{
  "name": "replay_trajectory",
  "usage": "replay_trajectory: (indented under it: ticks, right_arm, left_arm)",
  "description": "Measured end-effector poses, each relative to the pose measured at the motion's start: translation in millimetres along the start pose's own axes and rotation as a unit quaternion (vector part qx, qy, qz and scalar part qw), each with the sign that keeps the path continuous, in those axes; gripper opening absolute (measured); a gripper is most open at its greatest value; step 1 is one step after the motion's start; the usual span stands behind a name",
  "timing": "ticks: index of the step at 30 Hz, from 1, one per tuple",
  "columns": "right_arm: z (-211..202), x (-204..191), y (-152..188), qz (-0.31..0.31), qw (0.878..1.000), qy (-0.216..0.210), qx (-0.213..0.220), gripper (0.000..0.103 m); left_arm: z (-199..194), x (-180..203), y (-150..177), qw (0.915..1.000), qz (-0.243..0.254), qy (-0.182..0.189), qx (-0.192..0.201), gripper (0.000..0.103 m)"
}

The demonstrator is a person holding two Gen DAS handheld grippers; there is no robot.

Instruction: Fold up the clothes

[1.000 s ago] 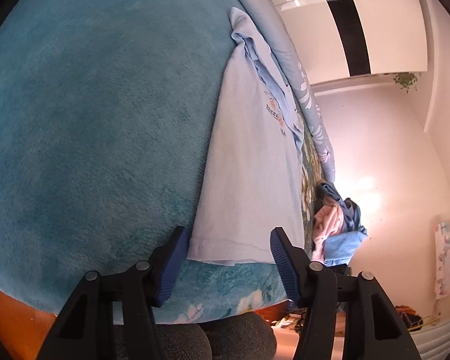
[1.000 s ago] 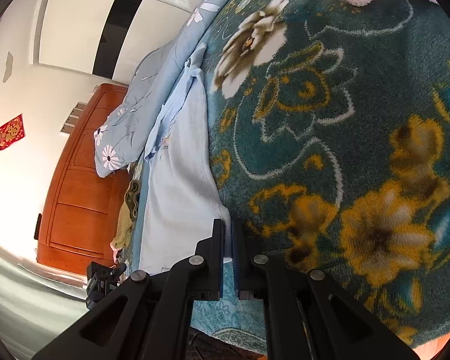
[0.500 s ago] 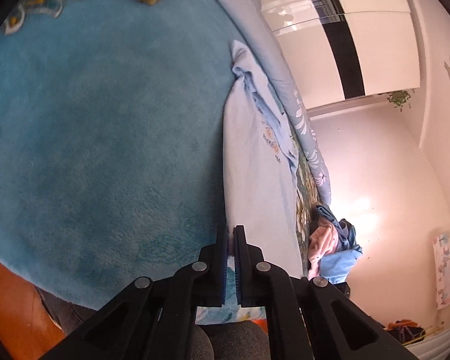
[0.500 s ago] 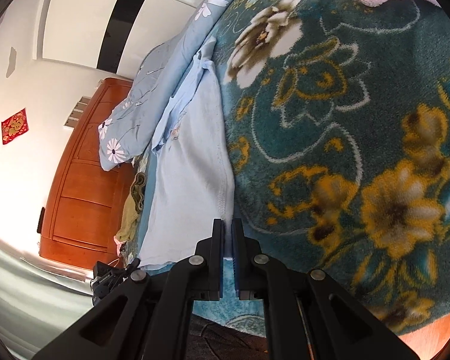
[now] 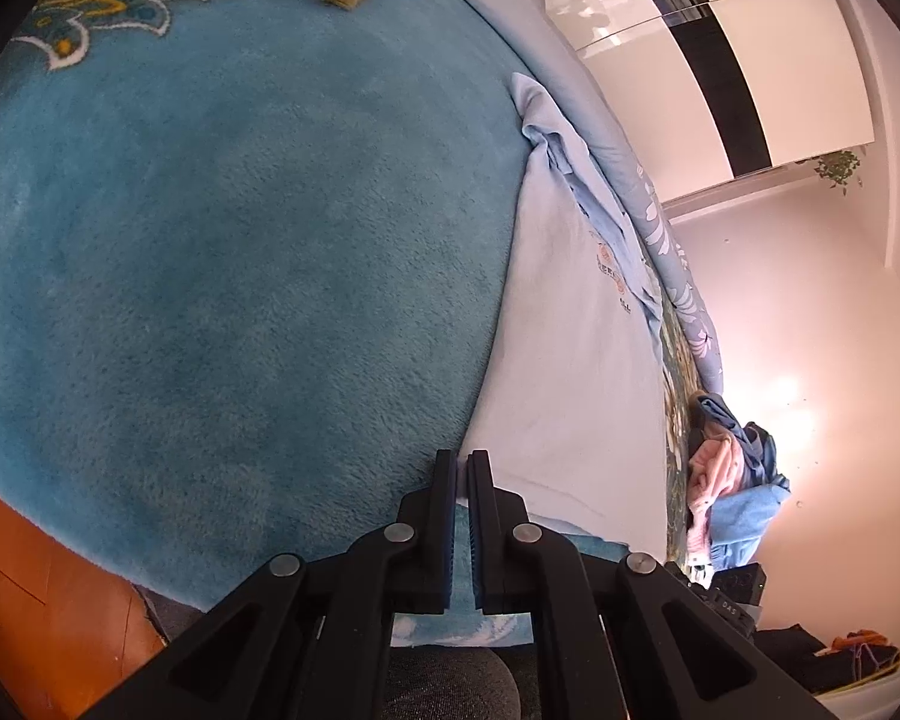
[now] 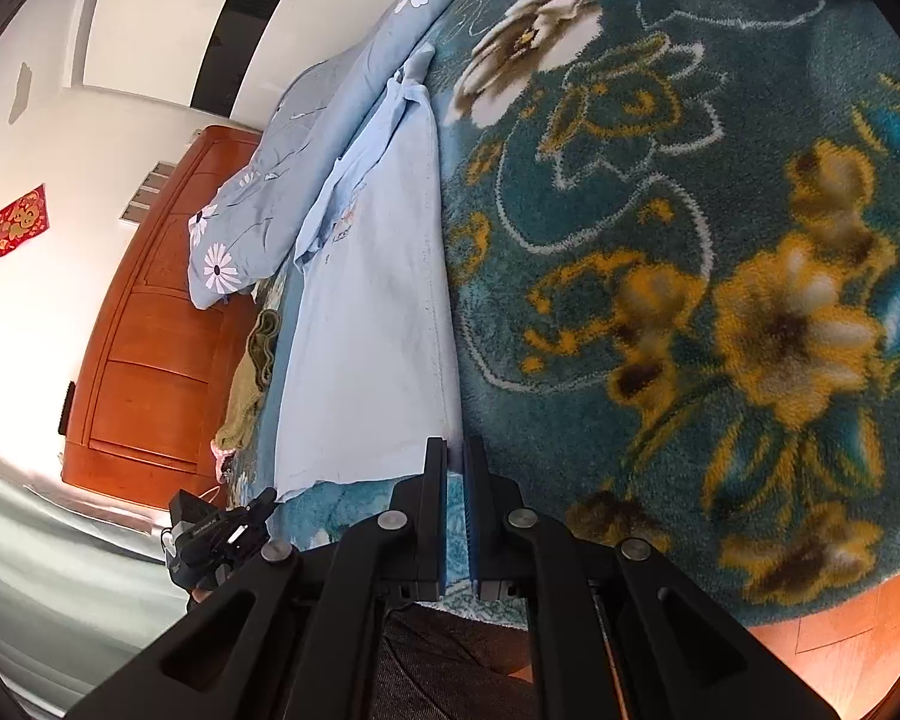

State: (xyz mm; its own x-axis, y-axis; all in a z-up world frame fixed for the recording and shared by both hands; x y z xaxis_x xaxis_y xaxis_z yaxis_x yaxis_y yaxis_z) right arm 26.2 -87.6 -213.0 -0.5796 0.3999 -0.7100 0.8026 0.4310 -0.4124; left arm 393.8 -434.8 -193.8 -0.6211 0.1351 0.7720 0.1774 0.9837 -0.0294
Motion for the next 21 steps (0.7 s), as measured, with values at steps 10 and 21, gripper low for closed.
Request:
replay_trajectory:
  ticks: [10, 21]
  right_arm:
    - [-3, -1, -12, -0.024, 1.000, 0.019, 0.004, 0.011]
    - [17, -2, -18, -0.003, 1.000, -0.011, -0.001, 0.028]
  left_arm:
    - [-3, 14, -11, 0.9991, 0.035, -0.017, -0.018, 0.048]
    - [16, 35, -13, 0.9971, 0.063, -0.007, -0.042, 0.072]
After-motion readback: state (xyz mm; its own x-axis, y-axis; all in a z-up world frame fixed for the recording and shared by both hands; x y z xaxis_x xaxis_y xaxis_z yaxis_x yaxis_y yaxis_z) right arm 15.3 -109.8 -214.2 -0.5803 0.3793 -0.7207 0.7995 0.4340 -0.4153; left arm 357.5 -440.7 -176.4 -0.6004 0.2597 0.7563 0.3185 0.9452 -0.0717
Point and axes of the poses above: each gripper's, at about its wrist camera, not at the fingertips, and z roughly the way its jaws point, x to its right, y to its underside, the point moved 3 cm from there along z, roughly the way its jaws point, and after that the axes turned 13 degrees about -z, right-handed, at the moved point
